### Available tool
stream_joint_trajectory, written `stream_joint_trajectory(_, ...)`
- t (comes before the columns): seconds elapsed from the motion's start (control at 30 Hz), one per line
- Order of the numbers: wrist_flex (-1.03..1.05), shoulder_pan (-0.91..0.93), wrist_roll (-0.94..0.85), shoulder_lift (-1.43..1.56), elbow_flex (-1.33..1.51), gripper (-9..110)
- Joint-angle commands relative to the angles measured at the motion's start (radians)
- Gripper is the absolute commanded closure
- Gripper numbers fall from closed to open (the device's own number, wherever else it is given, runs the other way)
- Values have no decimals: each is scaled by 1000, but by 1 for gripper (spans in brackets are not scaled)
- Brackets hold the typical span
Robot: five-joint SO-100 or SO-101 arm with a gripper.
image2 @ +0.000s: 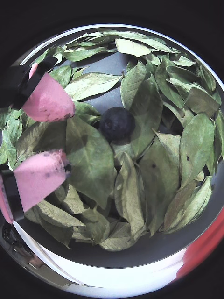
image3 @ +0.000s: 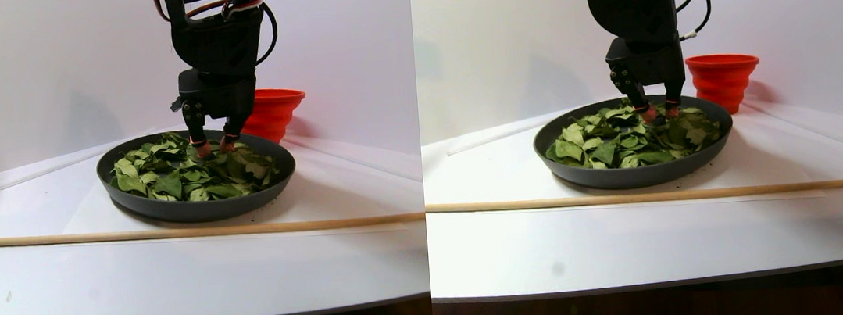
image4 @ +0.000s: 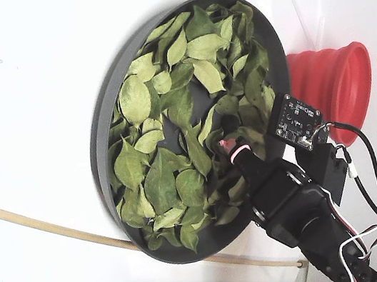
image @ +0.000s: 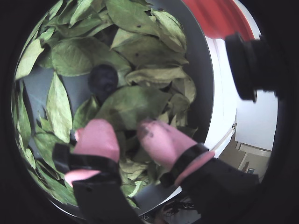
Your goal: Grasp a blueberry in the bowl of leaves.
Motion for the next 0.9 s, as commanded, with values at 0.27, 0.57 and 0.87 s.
stream_joint_trajectory(0.27, 2, -9, 8, 58, -57, 91)
stream_joint_trajectory(0.57, 0, -9, 12, 38, -75, 90)
stream_joint_trajectory(0.87, -2, -8, 12, 18, -94, 88)
